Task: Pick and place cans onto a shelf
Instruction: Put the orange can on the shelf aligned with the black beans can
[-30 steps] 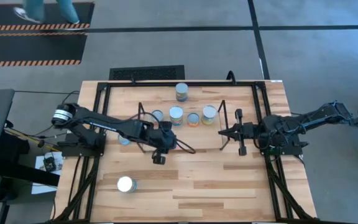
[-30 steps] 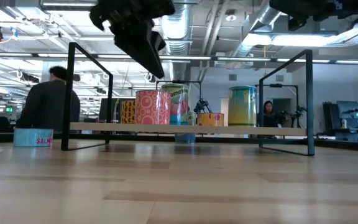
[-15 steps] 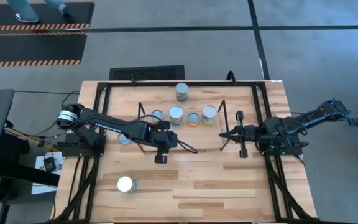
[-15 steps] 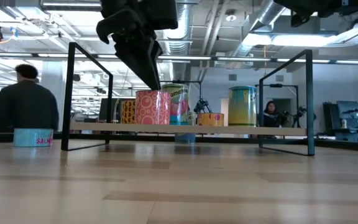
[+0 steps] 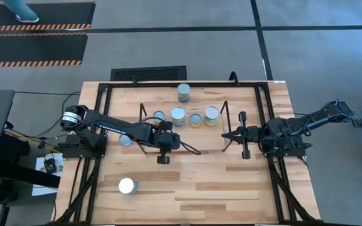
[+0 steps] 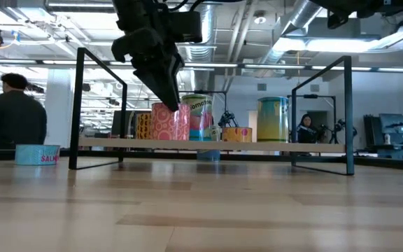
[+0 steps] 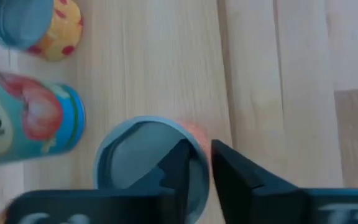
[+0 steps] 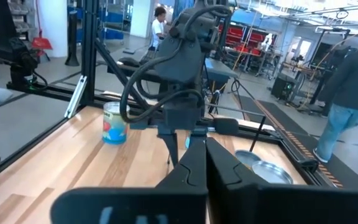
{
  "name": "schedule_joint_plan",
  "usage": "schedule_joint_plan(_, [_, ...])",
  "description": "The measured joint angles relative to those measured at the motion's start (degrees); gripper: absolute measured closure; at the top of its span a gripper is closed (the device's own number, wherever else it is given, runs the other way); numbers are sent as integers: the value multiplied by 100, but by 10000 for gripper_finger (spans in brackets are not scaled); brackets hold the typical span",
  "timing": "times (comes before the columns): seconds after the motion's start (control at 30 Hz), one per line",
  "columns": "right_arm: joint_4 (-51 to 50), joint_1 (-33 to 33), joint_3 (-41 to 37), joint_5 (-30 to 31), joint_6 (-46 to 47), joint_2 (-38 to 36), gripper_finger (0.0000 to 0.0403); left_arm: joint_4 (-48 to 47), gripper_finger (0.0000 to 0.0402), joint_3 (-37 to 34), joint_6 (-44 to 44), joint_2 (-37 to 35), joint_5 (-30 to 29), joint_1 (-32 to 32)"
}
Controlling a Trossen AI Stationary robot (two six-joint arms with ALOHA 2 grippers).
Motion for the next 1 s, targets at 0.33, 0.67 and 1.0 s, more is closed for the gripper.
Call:
schedule_joint_plan(0.33, [-20,0,0,0,-4,1,398,-1164,399,286,-767,-21,-40,42])
schedule_joint_plan(0.67, [-20,0,0,-2,-7,1,398,-1677,401,282,-1438,-56,-322,128])
schedule_joint_plan(1.0, [-20,0,0,-2,-4,1,398,-1730,401,285,-1516,-63,-321,224])
